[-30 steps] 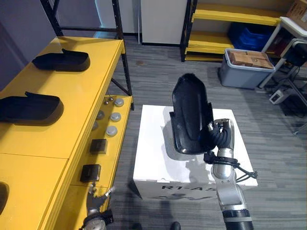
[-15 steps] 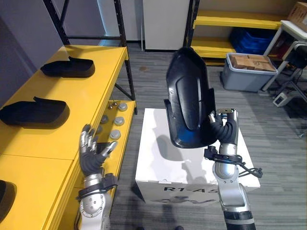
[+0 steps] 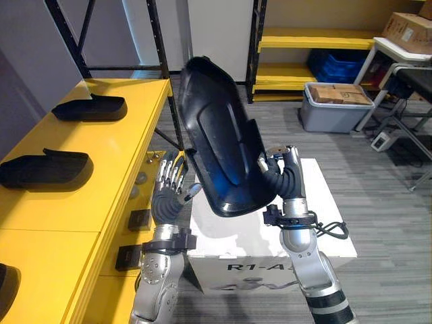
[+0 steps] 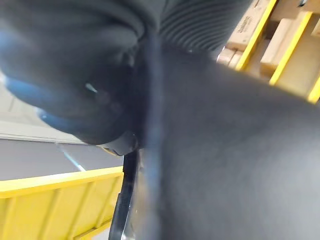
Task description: Walk over and take plastic housings, then place them on the shelf
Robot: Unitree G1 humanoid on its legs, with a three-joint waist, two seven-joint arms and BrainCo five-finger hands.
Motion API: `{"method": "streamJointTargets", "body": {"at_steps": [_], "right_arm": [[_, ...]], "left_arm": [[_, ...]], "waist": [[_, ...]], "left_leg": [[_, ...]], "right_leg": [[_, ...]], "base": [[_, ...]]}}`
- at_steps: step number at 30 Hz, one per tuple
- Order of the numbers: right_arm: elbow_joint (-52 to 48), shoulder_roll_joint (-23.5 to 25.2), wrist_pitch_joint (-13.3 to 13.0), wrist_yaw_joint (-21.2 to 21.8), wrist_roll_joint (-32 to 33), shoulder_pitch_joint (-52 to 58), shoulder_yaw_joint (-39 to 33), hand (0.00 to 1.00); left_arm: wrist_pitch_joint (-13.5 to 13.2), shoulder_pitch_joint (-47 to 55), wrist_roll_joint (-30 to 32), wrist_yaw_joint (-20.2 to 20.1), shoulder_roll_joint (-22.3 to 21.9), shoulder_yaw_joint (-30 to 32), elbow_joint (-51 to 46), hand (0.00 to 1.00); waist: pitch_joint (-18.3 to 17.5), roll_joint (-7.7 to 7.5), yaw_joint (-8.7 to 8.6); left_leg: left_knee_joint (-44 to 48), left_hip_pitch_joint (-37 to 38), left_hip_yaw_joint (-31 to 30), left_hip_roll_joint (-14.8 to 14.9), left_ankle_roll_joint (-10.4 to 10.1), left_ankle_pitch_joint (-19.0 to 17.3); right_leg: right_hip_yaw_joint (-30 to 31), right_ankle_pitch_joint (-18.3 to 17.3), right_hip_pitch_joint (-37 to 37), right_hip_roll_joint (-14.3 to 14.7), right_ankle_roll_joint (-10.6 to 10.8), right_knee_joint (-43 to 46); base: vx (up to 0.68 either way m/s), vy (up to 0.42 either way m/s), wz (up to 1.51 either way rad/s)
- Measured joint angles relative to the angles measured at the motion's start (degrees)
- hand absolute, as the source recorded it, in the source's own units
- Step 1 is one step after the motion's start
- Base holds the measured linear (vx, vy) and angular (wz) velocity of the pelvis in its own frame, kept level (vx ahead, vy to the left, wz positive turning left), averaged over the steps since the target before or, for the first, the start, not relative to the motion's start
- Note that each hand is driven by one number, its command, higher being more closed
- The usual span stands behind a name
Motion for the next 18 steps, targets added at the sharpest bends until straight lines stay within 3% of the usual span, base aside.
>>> {"method": "streamJointTargets", "body": {"at_steps": [17,18], "right_arm": [[0.0,-2.5,0.0,-0.1,-0.3,0.0,6.1,1.0],[0.0,-2.8,0.0,-0.2,-0.3,0.0,6.7,1.0]], "left_arm": [[1.2,-2.2,-4.4,4.4,0.0,-2.3,7.3,0.0],[1.4,-2.3,-5.6,4.5,0.0,-2.4,8.0,1.0]], "waist": [[-1.8,-0.02,-0.06],[-2.0,-0.04,-0.08]], "left_leg": [[0.0,-0.4,0.9,0.1,0.0,0.0],[0.0,-0.4,0.9,0.1,0.0,0.0]], "right_leg": [[0.9,0.4,-0.8,0.1,0.0,0.0],[0.9,0.4,-0.9,0.1,0.0,0.0]], "base": [[0.0,0.005,-0.02],[0.0,0.0,0.0]]}}
